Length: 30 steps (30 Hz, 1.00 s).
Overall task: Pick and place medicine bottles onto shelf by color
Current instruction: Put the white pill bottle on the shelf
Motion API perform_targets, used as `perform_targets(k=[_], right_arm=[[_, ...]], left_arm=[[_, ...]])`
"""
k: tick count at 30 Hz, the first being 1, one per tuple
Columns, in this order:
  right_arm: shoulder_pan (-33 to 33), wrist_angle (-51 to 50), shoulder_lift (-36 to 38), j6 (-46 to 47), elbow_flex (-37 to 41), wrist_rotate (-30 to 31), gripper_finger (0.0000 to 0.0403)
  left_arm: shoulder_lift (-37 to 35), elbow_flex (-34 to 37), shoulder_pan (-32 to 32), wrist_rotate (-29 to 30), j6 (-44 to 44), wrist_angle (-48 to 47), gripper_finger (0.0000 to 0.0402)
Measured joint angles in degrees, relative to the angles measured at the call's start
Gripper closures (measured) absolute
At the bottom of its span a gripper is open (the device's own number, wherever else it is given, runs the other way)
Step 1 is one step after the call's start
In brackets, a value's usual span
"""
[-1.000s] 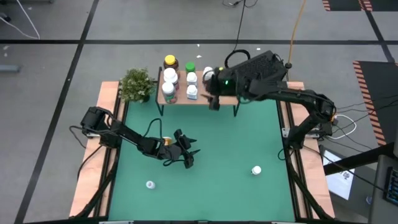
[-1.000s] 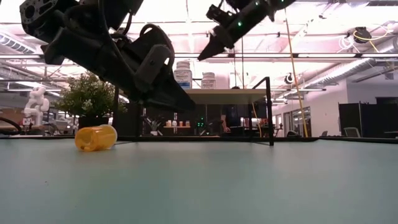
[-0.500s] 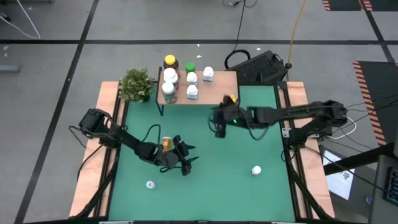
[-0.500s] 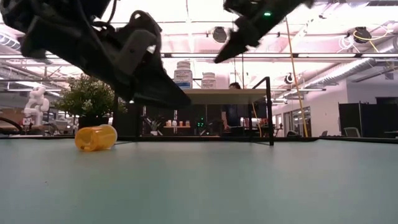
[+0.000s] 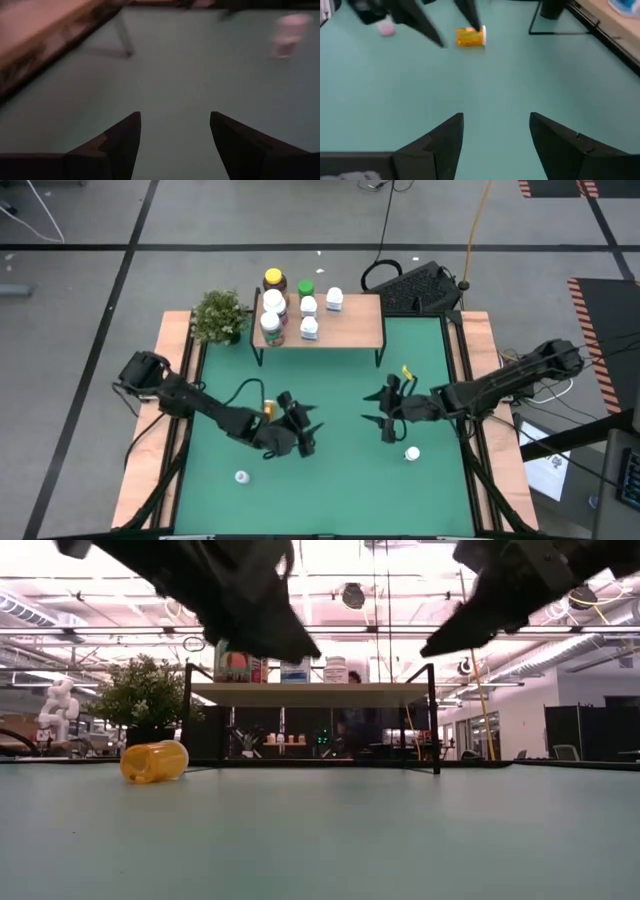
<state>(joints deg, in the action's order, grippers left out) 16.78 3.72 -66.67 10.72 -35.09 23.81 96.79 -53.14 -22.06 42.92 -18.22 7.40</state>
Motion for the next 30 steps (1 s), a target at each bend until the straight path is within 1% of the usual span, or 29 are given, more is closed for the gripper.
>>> perform_targets(k=[2, 4, 7, 9, 11, 14, 16, 19, 22, 26, 30], right_arm=[[1.4, 2.6, -0.1, 2.5, 2.4, 1.9, 0.0183], [2.4, 1.4, -0.1, 4.9, 3.6, 3.0, 0.0183], [3.5, -2.4, 0.8, 7.7, 3.7, 2.7, 0.0183], [4.2, -4.5, 2.2, 9.3, 3.7, -1.1, 0.0183], [5.2, -7.7, 4.0, 9.7, 3.7, -8.3, 0.0183], [7.1, -10.5, 7.2, 10.6, 3.8, -19.9, 0.0183], [8.5, -9.9, 9.6, 12.6, 3.7, -24.5, 0.0183], [10.4, -10.5, 13.5, 13.9, 3.7, -26.4, 0.0183], [12.6, -15.6, 17.0, 15.0, 3.7, -26.9, 0.0183], [16.4, -25.2, 19.8, 21.8, 3.7, -26.9, 0.0183], [19.9, -30.7, 19.8, 29.7, 3.7, -26.7, 0.0183]], left_arm=[[0.0, -1.0, 1.7, 0.2, -6.9, -4.7, 0.0160], [0.0, -1.3, 3.1, -1.4, -12.7, -7.0, 0.0160], [0.2, -1.2, 4.6, -7.1, -14.9, -7.0, 0.0160], [1.2, -1.2, 5.0, -10.8, -12.3, -3.8, 0.0160], [2.3, -1.2, 4.8, -13.0, -7.9, 0.0, 0.0160], [5.0, -1.2, 4.3, -16.1, 0.0, 9.9, 0.0160], [7.6, -1.2, 3.9, -17.9, 5.9, 16.7, 0.0160], [12.4, -1.2, 3.9, -19.4, 12.3, 27.9, 0.0160], [16.8, -2.8, 4.1, -21.6, 13.9, 34.2, 0.0160], [21.8, -7.4, 3.8, -22.1, 14.0, 34.2, 0.0160], [26.3, -13.9, 3.2, -22.2, 15.3, 32.1, 0.0160]])
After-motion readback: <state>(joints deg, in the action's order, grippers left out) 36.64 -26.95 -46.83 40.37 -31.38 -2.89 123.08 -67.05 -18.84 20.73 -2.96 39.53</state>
